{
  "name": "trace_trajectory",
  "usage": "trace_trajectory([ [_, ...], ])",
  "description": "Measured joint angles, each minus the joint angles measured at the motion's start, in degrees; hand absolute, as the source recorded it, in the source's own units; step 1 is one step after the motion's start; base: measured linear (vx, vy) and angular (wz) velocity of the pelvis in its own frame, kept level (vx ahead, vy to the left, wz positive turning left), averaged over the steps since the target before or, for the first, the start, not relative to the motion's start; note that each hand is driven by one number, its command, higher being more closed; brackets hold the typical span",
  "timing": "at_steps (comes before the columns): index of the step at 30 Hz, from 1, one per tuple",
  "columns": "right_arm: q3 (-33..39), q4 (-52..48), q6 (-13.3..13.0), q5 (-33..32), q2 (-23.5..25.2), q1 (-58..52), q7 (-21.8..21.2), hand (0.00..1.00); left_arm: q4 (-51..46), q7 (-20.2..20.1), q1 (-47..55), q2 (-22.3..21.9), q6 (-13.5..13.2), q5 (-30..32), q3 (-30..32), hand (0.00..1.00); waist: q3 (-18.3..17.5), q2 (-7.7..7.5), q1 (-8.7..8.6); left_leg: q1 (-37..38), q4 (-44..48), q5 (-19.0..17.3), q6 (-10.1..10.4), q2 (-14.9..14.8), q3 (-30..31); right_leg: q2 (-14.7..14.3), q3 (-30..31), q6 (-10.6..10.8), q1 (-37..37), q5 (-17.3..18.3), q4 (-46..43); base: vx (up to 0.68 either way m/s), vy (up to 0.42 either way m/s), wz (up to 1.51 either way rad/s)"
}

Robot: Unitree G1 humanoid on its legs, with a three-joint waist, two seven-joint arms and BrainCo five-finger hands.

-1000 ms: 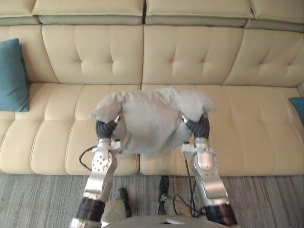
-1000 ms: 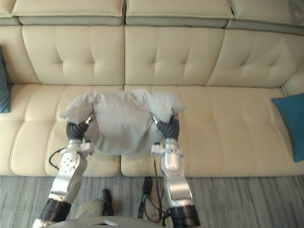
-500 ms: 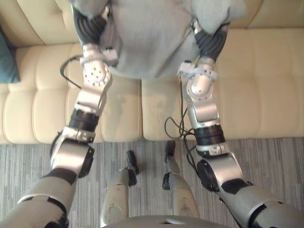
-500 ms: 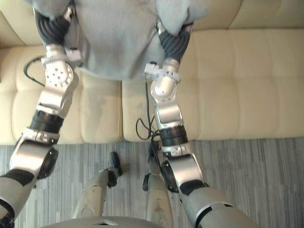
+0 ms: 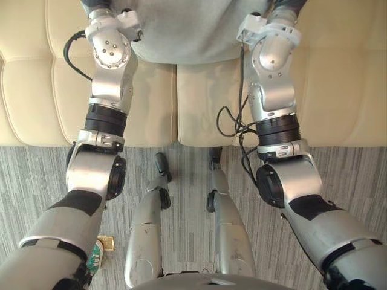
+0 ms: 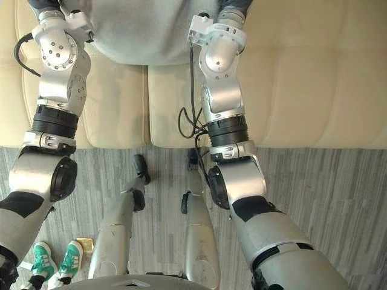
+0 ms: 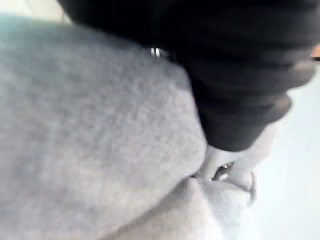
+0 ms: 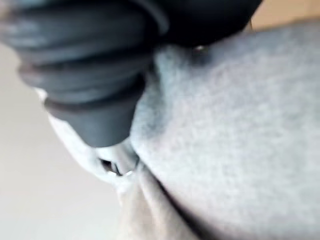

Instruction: Pick up cushions and gather them together orderly.

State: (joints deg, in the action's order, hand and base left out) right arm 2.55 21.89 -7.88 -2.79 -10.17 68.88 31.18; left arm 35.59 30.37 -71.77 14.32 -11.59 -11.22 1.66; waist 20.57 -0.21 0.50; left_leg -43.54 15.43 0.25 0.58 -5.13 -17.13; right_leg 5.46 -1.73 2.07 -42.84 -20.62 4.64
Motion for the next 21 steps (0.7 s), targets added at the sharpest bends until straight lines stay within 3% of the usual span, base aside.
trace_trajectory([
  [5,0.5,1.8,-0.6,-3.6,-1.9,1.1,-1.2,0.0,0.1,-0.8,-0.2,0.4,-0.3,-1.0,1.2,0.0,0.0,-0.03,0.38,-1.9,-0.1,0.9,0.7,-0.6,0.0,-0.3,1.3,1.8,-1.7,1.6,0.0,-0.05,-0.016,0.03],
  [10,0.7,4.4,-0.6,-9.5,-4.1,3.3,-2.7,0.0,1.6,-2.3,-2.4,2.8,0.3,-2.2,2.3,0.0,0.0,-0.03,0.74,-2.9,1.7,0.6,1.5,-2.5,0.0,-1.7,0.9,0.7,-2.0,0.6,0.0,-0.04,-0.039,-0.07],
  [21,0.8,9.4,0.4,-26.9,-16.3,5.7,-7.3,0.0,5.6,-8.5,-3.7,11.8,2.6,-7.2,3.2,0.0,0.0,-0.03,1.42,-3.3,4.9,-0.6,2.0,-4.5,0.1,-3.0,0.8,1.0,-1.0,-0.3,-0.1,-0.05,-0.025,-0.04],
])
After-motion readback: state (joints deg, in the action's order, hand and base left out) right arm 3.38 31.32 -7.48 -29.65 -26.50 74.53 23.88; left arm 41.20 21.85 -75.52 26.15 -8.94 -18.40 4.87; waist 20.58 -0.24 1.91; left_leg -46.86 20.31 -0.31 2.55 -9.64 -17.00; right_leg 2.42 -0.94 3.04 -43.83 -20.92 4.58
